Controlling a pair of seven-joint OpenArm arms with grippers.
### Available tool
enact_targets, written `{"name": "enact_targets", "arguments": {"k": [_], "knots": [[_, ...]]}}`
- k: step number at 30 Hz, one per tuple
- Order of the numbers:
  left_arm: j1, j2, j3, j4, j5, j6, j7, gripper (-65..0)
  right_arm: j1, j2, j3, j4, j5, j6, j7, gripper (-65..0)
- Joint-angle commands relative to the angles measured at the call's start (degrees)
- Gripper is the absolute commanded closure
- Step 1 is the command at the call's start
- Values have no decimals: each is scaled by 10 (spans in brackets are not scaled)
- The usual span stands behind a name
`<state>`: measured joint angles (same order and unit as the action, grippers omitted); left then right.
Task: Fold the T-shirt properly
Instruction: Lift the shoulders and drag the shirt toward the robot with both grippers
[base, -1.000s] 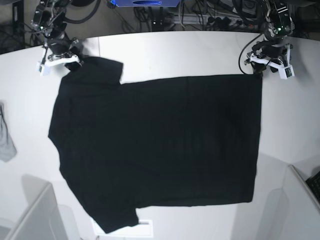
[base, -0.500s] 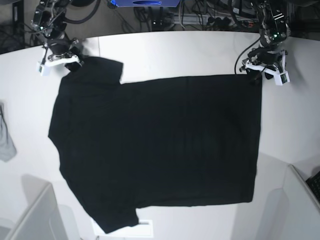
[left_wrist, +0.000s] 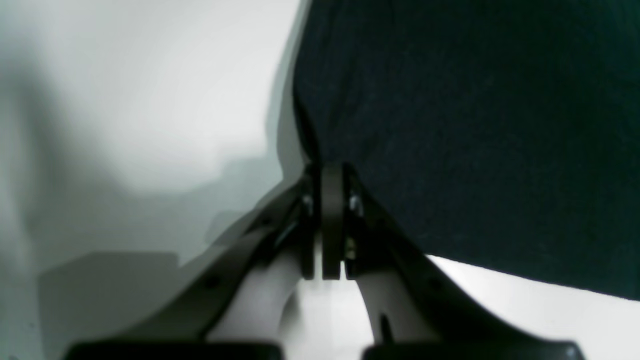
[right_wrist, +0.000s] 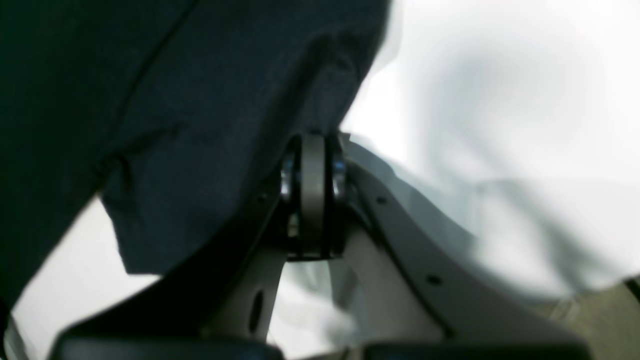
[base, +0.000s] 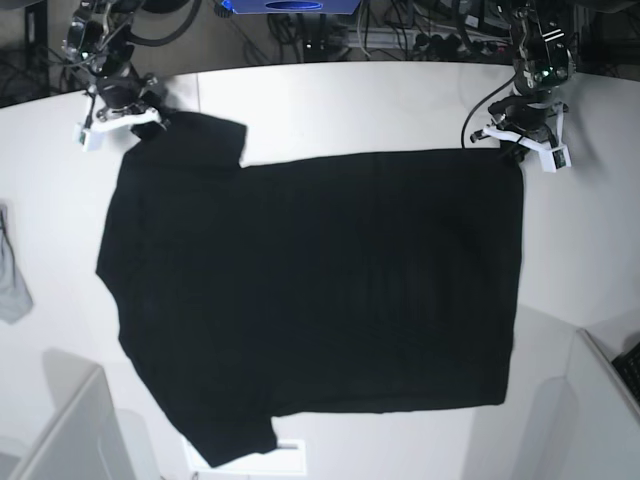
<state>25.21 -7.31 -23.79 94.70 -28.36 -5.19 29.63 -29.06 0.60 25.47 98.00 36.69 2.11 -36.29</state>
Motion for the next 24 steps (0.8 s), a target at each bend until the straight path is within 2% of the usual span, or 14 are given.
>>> {"name": "enact_targets", "arguments": {"k": [1, 13, 24], "knots": [[7, -6, -3, 11, 4, -1, 0, 0, -23, -1, 1, 9, -24, -20, -41, 0], [81, -29, -3, 62, 4, -1, -3, 0, -83, -1, 2, 99, -24, -20, -41, 0], [162, -29, -3, 123, 4, -1, -3, 0, -143, -4, 2, 141, -21, -20, -41, 0]]}}
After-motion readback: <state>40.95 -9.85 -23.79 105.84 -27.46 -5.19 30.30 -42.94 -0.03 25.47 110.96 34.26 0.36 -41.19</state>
